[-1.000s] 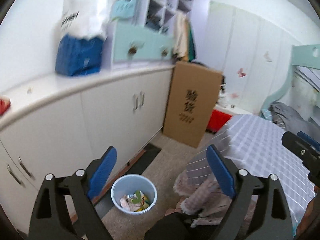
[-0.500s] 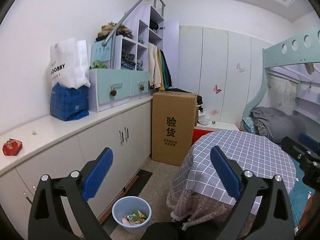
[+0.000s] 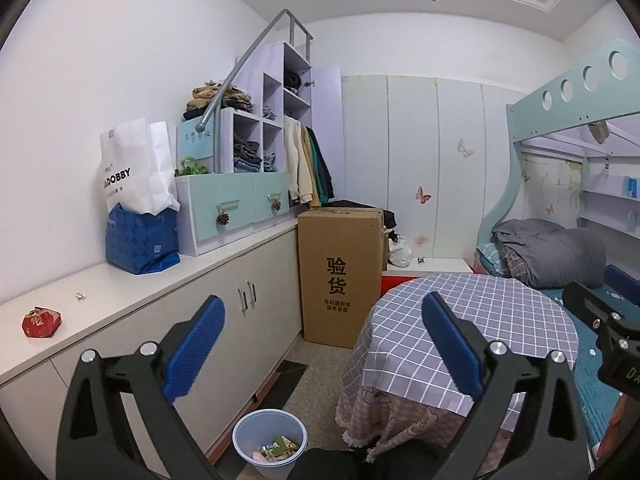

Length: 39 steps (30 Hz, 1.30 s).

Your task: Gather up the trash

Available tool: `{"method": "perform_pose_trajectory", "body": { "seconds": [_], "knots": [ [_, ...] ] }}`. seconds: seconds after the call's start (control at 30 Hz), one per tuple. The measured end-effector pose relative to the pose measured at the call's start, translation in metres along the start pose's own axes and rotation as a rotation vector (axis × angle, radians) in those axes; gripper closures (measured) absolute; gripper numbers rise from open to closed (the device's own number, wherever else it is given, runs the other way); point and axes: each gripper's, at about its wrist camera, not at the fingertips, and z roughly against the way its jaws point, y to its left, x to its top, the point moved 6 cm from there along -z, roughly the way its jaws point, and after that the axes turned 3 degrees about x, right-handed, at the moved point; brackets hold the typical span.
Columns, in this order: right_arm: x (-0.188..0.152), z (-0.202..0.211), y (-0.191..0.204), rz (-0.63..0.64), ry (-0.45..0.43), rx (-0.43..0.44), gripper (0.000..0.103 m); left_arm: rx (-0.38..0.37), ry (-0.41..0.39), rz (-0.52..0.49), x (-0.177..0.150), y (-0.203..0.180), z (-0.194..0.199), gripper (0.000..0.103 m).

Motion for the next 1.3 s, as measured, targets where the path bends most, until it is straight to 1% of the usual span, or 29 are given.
{"method": "perform_pose_trajectory", "body": {
  "seconds": [0.23, 1.3],
  "knots": [
    [-0.005, 0.001, 0.002, -0.003, 0.014, 0.009, 0.007, 0.0, 0.003, -0.02, -0.002, -0.009, 0.002, 0.006],
    [-0.01, 0.001, 0.001, -0.018, 0.05, 0.029, 0.007, 0.0, 0.013, -0.015, -0.007, -0.015, 0.001, 0.006]
  ]
}}
